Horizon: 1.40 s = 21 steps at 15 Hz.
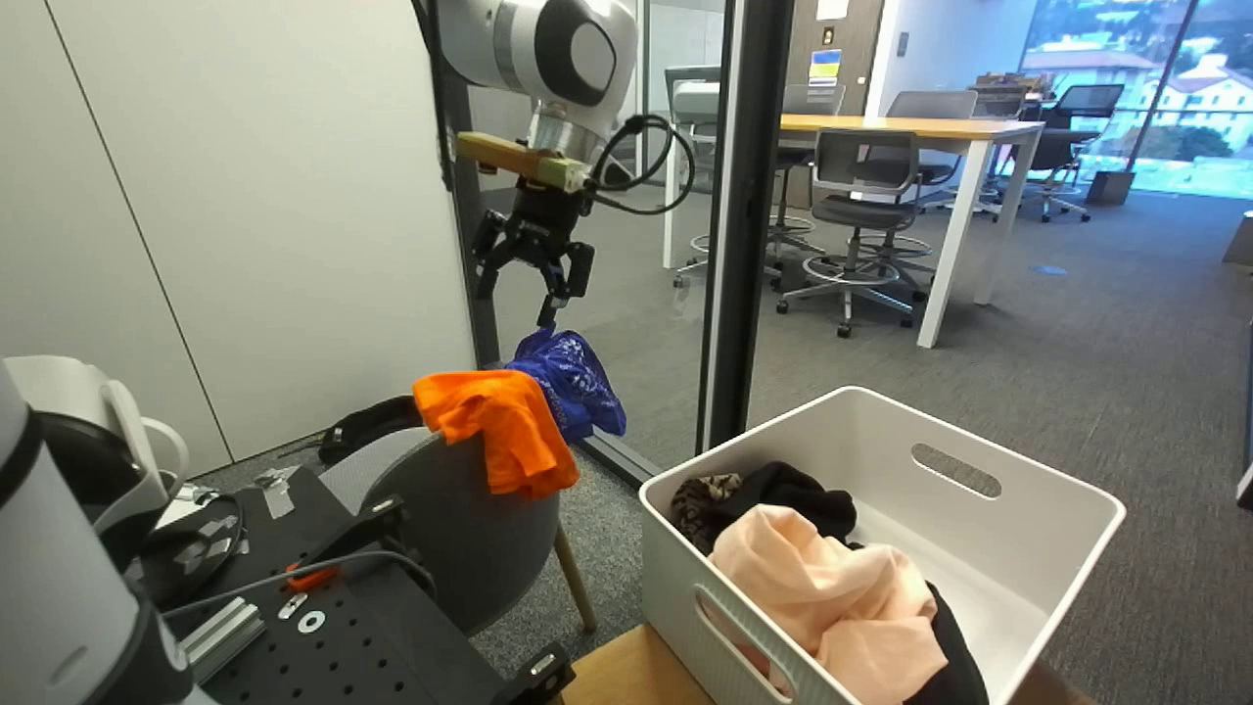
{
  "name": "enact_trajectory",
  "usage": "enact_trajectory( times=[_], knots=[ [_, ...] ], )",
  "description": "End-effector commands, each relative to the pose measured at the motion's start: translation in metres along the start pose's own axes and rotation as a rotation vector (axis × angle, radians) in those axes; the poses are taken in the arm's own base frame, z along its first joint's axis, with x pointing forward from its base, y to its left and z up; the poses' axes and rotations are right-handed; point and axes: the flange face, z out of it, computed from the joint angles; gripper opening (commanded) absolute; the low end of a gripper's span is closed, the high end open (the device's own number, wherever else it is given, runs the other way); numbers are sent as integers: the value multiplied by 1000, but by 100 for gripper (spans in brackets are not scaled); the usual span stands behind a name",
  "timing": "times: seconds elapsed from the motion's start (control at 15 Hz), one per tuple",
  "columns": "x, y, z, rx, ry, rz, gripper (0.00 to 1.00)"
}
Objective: Remove the orange clothing from the white basket and hang it on the back of the chair
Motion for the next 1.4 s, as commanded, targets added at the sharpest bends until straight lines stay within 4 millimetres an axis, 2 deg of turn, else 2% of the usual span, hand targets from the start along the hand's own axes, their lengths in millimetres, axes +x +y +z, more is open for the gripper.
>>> enact_trajectory(
  times=[0.0, 0.33, 0.53, 0.8, 1.0, 1.2, 1.33],
  knots=[
    [-67, 8, -42, -85, 92, 39, 100],
    [-146, 32, -93, -110, 205, 101, 100],
    [-198, 51, -128, -65, 271, 142, 100],
    [-278, 77, -175, -70, 324, 141, 100],
    [-345, 93, -191, -110, 341, 73, 100],
    [-384, 104, -195, -126, 364, 43, 100],
    [-402, 109, -198, -127, 381, 31, 100]
  ],
)
